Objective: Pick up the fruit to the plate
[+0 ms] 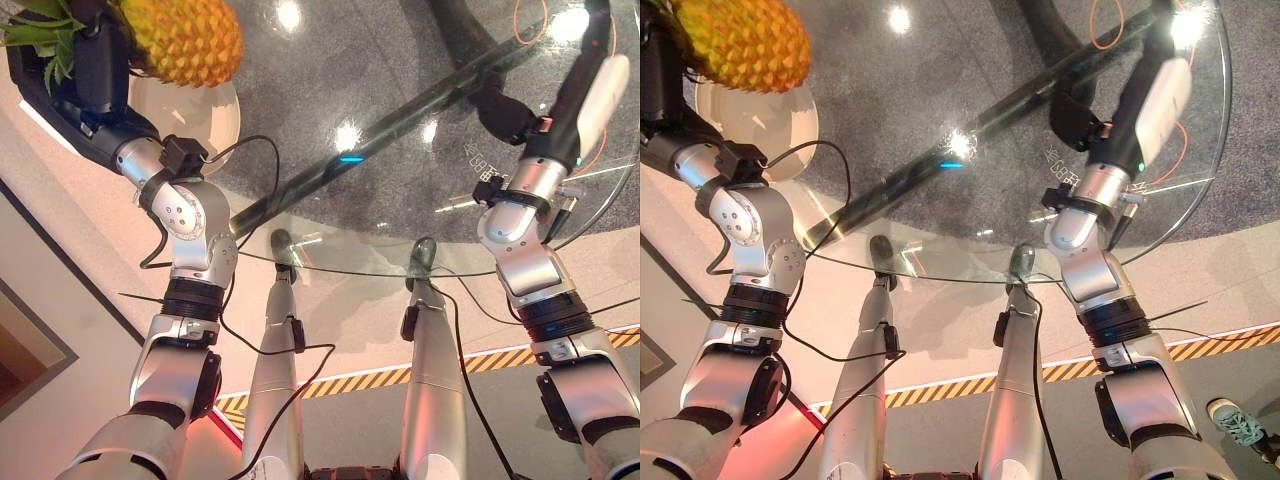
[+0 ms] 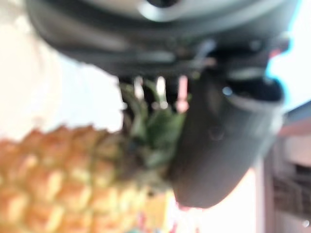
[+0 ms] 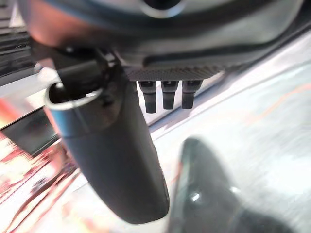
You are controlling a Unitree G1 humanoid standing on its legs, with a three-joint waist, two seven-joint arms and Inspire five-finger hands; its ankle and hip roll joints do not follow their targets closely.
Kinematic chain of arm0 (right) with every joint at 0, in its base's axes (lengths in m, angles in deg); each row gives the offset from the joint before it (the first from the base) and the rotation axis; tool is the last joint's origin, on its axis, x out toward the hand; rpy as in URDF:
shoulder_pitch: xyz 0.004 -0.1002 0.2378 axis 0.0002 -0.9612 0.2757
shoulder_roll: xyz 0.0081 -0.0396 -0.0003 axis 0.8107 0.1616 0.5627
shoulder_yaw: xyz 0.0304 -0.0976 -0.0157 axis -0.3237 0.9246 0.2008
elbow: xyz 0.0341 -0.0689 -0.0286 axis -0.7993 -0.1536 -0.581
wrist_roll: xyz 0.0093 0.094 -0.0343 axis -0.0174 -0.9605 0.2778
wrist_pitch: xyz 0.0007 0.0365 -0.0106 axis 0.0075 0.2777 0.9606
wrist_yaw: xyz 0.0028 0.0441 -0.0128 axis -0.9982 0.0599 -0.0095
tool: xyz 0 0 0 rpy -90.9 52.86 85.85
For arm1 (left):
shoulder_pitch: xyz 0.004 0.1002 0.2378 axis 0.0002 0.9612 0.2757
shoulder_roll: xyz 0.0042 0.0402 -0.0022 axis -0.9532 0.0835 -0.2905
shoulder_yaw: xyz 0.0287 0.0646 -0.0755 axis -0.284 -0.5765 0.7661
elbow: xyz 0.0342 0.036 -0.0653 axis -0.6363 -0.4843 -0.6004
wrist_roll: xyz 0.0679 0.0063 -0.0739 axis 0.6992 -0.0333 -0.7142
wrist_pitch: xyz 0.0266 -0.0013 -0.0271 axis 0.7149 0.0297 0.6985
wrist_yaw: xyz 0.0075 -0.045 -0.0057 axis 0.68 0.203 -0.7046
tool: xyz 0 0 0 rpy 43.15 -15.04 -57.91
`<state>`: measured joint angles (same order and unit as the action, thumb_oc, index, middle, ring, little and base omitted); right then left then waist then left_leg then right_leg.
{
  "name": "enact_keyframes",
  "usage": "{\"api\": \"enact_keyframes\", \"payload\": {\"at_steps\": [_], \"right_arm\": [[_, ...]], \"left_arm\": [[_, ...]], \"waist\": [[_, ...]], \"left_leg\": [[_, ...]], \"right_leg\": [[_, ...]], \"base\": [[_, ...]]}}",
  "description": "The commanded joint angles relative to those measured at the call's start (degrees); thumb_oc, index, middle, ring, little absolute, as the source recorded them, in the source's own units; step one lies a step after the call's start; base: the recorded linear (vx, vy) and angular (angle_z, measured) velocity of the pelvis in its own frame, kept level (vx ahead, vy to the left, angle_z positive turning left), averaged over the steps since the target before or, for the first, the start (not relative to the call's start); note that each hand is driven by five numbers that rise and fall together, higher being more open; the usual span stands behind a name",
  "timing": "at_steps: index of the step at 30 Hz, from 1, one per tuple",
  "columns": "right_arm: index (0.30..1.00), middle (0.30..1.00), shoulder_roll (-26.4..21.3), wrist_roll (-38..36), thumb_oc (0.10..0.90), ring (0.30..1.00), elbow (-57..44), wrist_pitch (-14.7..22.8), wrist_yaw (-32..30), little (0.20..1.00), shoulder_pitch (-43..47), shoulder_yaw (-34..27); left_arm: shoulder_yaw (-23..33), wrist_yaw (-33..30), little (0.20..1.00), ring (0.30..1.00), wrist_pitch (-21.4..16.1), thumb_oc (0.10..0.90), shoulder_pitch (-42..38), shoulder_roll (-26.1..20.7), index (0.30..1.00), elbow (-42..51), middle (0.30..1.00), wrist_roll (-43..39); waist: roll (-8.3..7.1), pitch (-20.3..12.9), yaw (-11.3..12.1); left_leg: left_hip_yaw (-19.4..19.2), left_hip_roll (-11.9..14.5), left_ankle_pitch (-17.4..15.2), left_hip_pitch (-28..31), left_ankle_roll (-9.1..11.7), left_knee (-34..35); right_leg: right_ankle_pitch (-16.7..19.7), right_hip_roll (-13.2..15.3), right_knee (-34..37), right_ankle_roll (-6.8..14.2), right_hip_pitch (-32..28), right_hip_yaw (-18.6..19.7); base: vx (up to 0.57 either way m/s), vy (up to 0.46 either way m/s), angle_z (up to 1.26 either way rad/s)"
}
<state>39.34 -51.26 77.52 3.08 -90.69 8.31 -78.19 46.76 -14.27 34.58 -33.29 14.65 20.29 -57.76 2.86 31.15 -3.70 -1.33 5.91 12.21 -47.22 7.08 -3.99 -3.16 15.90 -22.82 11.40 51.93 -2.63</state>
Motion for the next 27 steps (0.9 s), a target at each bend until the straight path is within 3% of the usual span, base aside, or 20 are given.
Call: {"api": "enact_keyframes", "payload": {"at_steps": [1, 12, 18, 27], "right_arm": [[0.9, 0.9, -4.77, -4.79, 0.8, 0.9, 0.43, 5.05, -7.65, 0.9, 2.14, -4.38], [0.9, 0.9, -6.0, -24.91, 0.8, 0.9, 22.23, 14.7, -12.49, 0.9, 1.9, -6.56], [0.9, 0.9, -7.07, -35.95, 0.8, 0.9, 35.7, 19.15, -8.44, 0.9, 2.89, -9.35], [0.9, 0.9, -7.23, -42.81, 0.8, 0.9, 47.32, 15.47, -1.54, 0.9, 2.23, -9.32]], "left_arm": [[3.01, -1.69, 0.2, 0.3, -9.82, 0.1, -6.55, -7.65, 0.3, 1.42, 0.3, 6.51], [-0.1, -3.6, 0.2, 0.3, -10.07, 0.1, -10.39, -13.43, 0.3, -7.32, 0.3, 4.4], [-2.23, -4.38, 0.2, 0.3, -10.96, 0.1, -12.84, -15.23, 0.3, -12.26, 0.3, 2.59], [-3.67, -6.18, 0.2, 0.3, -10.47, 0.1, -14.37, -16.35, 0.3, -15.68, 0.3, 3.29]], "waist": [[-2.85, -1.36, 0.32], [-2.89, -1.36, 0.41], [-2.42, -1.36, 0.57], [-2.16, -1.36, 0.98]], "left_leg": [[0.39, 1.36, -7.07, 2.08, 1.76, -3.91], [0.05, 1.73, -7.44, 2.62, 2.14, -3.98], [0.31, 1.76, -7.58, 2.64, 2.1, -4.41], [0.43, 1.77, -7.63, 2.9, 1.89, -5.02]], "right_leg": [[7.61, -3.11, 11.15, -1.36, -5.5, -2.95], [7.46, -3.08, 11.47, -1.67, -6.13, -3.36], [7.25, -2.95, 11.3, -1.77, -6.34, -3.33], [7.15, -2.81, 11.1, -1.94, -6.9, -3.51]], "base": [[0.0, 0.0, 0.0], [0.0, 0.0, 0.0], [0.0, 0.0, -0.01], [0.0, 0.0, 0.0]]}}
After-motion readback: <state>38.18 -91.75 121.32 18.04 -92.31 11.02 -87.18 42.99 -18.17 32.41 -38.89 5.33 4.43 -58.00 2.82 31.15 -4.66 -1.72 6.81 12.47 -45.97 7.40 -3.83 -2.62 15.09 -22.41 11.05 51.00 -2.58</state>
